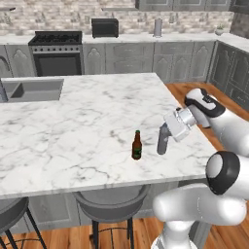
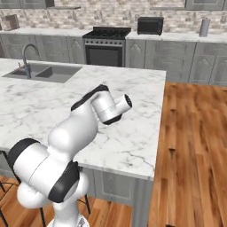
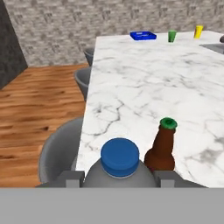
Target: Place the drinks on the dining counter in a tight cluster.
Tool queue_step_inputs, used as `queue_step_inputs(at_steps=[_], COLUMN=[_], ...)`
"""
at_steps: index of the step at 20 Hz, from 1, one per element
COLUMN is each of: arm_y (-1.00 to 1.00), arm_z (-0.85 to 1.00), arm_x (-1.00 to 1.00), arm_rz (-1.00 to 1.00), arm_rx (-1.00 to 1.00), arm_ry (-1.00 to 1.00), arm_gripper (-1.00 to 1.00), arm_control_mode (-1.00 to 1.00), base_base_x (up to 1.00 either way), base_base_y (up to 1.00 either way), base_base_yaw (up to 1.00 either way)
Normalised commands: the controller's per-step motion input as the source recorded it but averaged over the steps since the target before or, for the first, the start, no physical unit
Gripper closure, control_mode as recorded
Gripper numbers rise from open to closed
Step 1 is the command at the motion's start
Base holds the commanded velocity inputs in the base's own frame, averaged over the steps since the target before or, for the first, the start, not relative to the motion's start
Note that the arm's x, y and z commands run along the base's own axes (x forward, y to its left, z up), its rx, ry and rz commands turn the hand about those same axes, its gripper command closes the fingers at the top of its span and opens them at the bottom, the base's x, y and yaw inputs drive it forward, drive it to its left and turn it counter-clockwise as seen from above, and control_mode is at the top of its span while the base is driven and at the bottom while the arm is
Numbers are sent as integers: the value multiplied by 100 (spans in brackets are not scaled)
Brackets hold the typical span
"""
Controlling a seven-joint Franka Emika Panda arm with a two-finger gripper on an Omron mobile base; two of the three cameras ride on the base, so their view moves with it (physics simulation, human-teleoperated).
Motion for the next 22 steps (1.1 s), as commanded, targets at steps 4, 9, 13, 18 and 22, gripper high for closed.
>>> queue_step_inputs(at_steps=[4,9,13,18,22], arm_y=[0,0,1,9,13], arm_z=[-42,-28,-1,-3,-8], arm_x=[23,26,13,10,1], arm_rz=[0,-4,-9,-4,-2], arm_rx=[0,0,0,0,0], arm_ry=[-5,0,0,0,0], arm_gripper=[100,100,100,100,100], arm_control_mode=[-100,-100,-100,-100,-100], base_base_x=[0,0,0,0,0], base_base_y=[0,0,0,0,0], base_base_yaw=[0,0,0,0,0])
